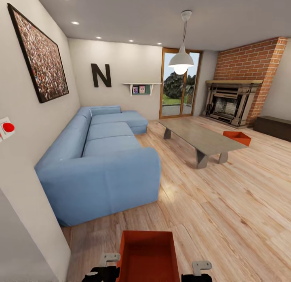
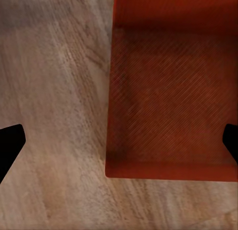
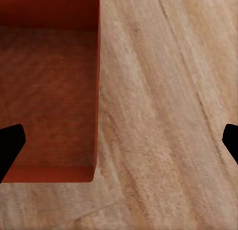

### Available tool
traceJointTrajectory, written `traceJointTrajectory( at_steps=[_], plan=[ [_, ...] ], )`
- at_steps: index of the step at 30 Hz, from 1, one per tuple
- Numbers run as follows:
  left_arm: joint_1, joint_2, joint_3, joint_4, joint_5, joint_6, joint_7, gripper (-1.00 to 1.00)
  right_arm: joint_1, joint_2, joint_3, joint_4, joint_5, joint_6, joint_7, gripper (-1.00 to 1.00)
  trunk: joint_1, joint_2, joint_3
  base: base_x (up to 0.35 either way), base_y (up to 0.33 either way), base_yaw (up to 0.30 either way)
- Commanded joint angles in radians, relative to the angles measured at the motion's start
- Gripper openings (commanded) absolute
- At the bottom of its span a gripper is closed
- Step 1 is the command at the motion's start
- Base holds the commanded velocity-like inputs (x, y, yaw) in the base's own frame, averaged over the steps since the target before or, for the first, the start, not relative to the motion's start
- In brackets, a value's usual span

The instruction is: Move the two storage containers from the living room to the garage. In the garage, place one container on the floor and stack the other container on top of it (either order is fine).

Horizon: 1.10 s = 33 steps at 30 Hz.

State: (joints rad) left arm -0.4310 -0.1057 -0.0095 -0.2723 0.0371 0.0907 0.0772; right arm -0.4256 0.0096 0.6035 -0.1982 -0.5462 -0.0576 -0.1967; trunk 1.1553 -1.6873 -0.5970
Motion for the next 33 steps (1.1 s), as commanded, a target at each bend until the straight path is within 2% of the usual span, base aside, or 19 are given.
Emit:
traceJointTrajectory(
  at_steps=[1,11,15,16,18,33],
  plan=[
    [0.000,0.000,-0.001,-0.002,0.004,0.006,0.004,1.00,-0.001,0.000,0.009,0.000,-0.010,-0.004,-0.005,1.00,0.004,-0.008,-0.004,0.000,0.000,0.000],
    [0.000,0.000,-0.001,-0.002,0.003,0.006,0.004,1.00,-0.001,0.000,0.009,0.000,-0.011,-0.006,-0.020,1.00,0.042,-0.078,-0.036,0.000,0.000,0.000],
    [0.000,0.001,-0.001,-0.002,0.003,0.006,0.003,1.00,-0.001,0.000,0.009,0.000,-0.011,-0.002,-0.045,1.00,0.058,-0.106,-0.048,0.000,0.000,0.000],
    [0.000,0.001,-0.001,-0.003,0.003,0.006,0.003,1.00,-0.001,0.001,0.009,0.000,-0.011,-0.004,-0.080,1.00,0.061,-0.113,-0.051,0.000,0.000,0.000],
    [0.000,0.001,-0.001,-0.003,0.003,0.006,0.003,1.00,-0.001,0.001,0.009,-0.008,-0.011,-0.004,-0.096,1.00,0.069,-0.127,-0.058,0.000,0.000,0.000],
    [0.000,0.001,-0.001,-0.004,0.003,0.006,0.003,1.00,-0.001,-0.002,0.009,-0.032,-0.011,0.002,-0.105,1.00,0.127,-0.232,-0.117,0.000,0.000,0.089]
  ],
)
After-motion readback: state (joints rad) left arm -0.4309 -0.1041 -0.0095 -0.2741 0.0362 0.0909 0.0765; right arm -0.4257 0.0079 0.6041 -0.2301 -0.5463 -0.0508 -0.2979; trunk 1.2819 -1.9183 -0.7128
